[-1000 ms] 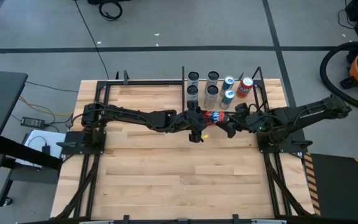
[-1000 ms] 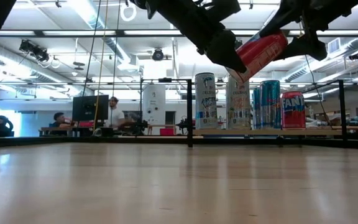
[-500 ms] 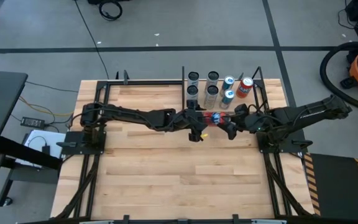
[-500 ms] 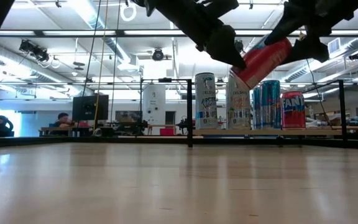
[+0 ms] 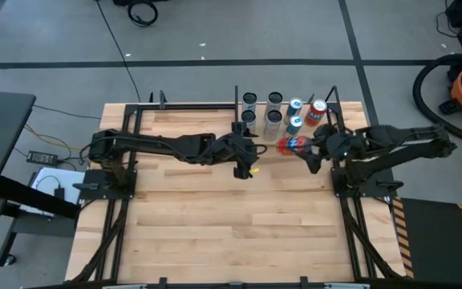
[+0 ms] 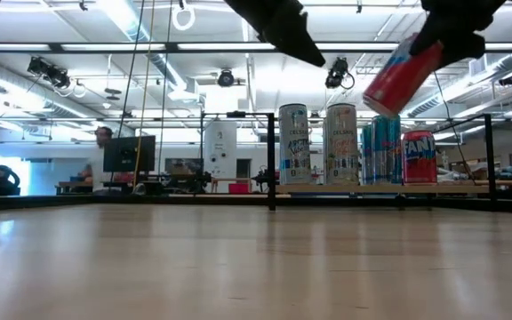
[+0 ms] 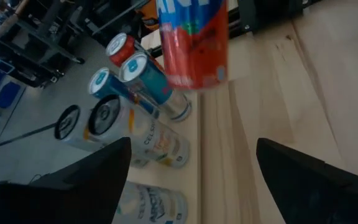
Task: Place canned beverage on shelf
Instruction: Put the red soda can on the shelf aligned with the other orange soda can
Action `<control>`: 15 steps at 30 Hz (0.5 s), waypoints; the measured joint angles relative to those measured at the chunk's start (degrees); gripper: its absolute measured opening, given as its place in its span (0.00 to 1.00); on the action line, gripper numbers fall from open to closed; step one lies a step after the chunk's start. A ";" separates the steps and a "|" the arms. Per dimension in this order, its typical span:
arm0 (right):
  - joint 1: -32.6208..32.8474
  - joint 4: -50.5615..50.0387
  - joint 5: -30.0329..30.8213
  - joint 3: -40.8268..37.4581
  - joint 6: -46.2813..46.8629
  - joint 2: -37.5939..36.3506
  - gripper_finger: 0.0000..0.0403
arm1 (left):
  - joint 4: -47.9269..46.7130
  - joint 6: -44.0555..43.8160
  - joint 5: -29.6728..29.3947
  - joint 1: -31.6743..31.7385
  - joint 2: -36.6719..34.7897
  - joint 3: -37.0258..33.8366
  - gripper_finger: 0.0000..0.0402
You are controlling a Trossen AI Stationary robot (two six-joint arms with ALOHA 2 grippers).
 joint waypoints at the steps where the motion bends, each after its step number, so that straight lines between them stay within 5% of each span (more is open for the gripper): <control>1: -0.71 -2.58 0.00 1.18 -0.68 0.03 0.74 | -0.54 -0.01 0.05 0.00 -0.53 0.00 0.88; 8: -6.87 -21.04 -1.21 8.49 -7.55 0.04 0.74 | -4.34 -1.53 0.35 0.00 -2.09 0.00 0.88; 15: -13.94 -28.04 -4.75 12.40 -17.56 0.87 0.74 | -5.85 -3.37 0.37 0.00 -2.16 0.00 0.88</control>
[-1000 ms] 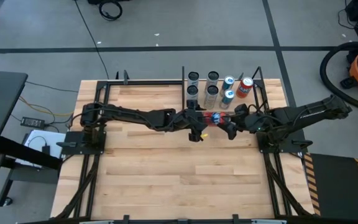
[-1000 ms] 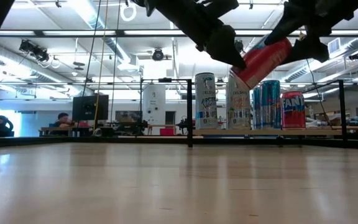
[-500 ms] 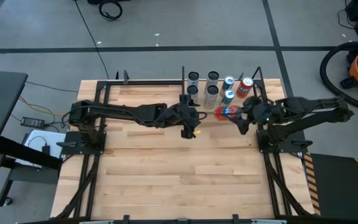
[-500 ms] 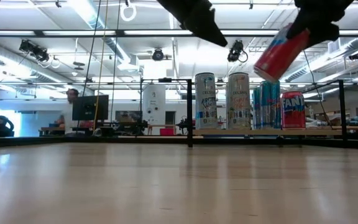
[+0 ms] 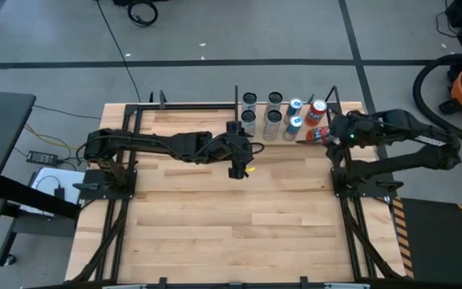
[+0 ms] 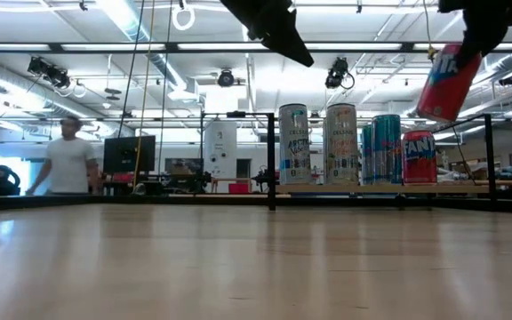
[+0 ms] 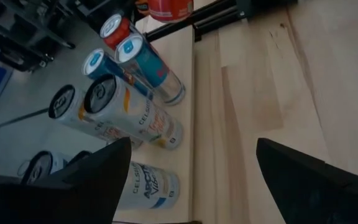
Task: Place canned beverage on shelf
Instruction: Put the red soda can on the shelf aligned with the other orange soda can
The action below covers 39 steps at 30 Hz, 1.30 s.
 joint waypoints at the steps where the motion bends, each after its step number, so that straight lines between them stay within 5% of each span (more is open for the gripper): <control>1: -1.03 -0.17 -0.65 0.11 -1.87 0.30 0.74 | -0.12 -0.19 0.02 0.00 0.00 0.00 0.88; 15: -17.90 -1.58 -4.02 0.11 -18.81 10.06 0.74 | -3.14 0.18 0.09 1.11 -0.76 -0.09 0.88; 21: -28.33 2.01 -10.12 0.11 -26.14 13.09 0.74 | -8.85 -1.02 0.29 5.96 -5.14 -0.09 0.88; 29: -39.49 4.58 -16.70 0.11 -41.23 17.24 0.74 | -14.34 -3.04 15.18 14.62 -9.42 -0.09 0.88; 39: -51.05 4.80 -25.70 0.11 -47.27 24.64 0.74 | -16.33 -1.44 16.34 18.27 -9.50 -0.09 0.88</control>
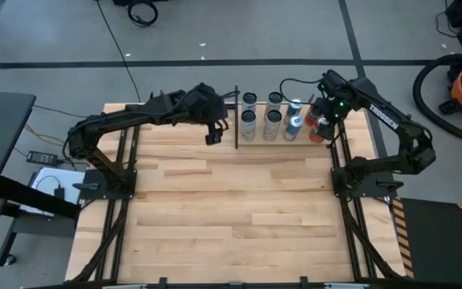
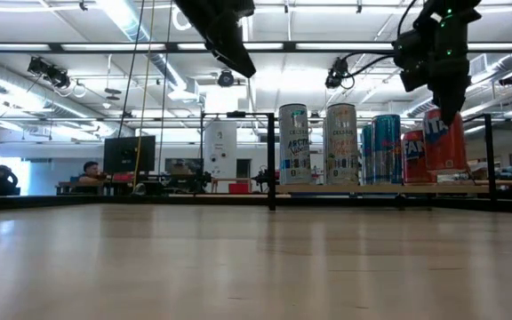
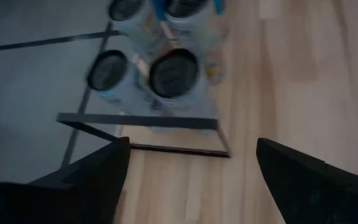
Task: Place canned beverage on shelf
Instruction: Put the red soda can on the shelf aligned with the other orange soda can
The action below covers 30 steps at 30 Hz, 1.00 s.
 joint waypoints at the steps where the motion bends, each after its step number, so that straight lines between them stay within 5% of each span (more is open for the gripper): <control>1: -0.47 0.11 -0.81 -0.02 -0.59 0.13 0.74 | -0.97 0.13 0.56 -0.02 -0.16 0.00 0.88; 12: -1.12 4.04 -2.46 -0.02 1.59 -0.13 0.79 | -5.18 -3.61 8.24 -0.07 -0.84 0.00 0.88; 30: 0.56 10.12 0.05 -6.23 6.64 -0.37 0.78 | -5.45 -4.13 8.38 -0.07 -0.84 0.00 0.88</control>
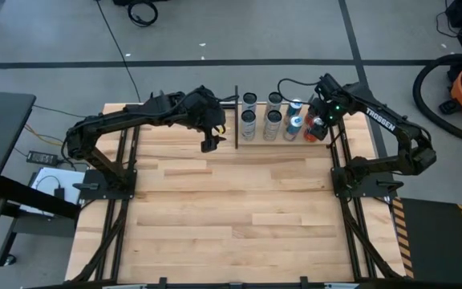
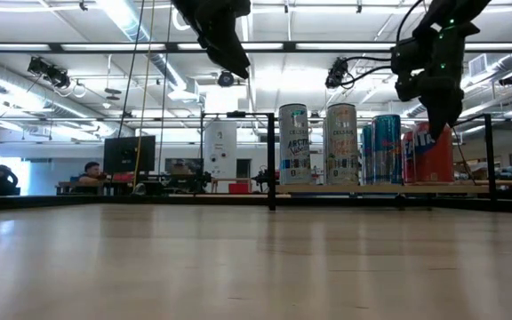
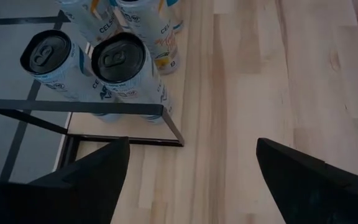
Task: Place canned beverage on shelf
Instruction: Put the red soda can on the shelf aligned with the other orange soda can
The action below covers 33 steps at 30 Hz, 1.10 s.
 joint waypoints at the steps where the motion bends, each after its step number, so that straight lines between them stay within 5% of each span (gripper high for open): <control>1: 0.00 0.07 0.01 0.03 -0.02 0.01 0.78 | -0.02 0.00 0.00 0.00 0.00 0.00 0.88; 33: -0.15 -2.09 -0.47 2.91 1.41 0.04 0.97 | 0.00 0.08 -0.02 0.00 0.02 0.02 0.88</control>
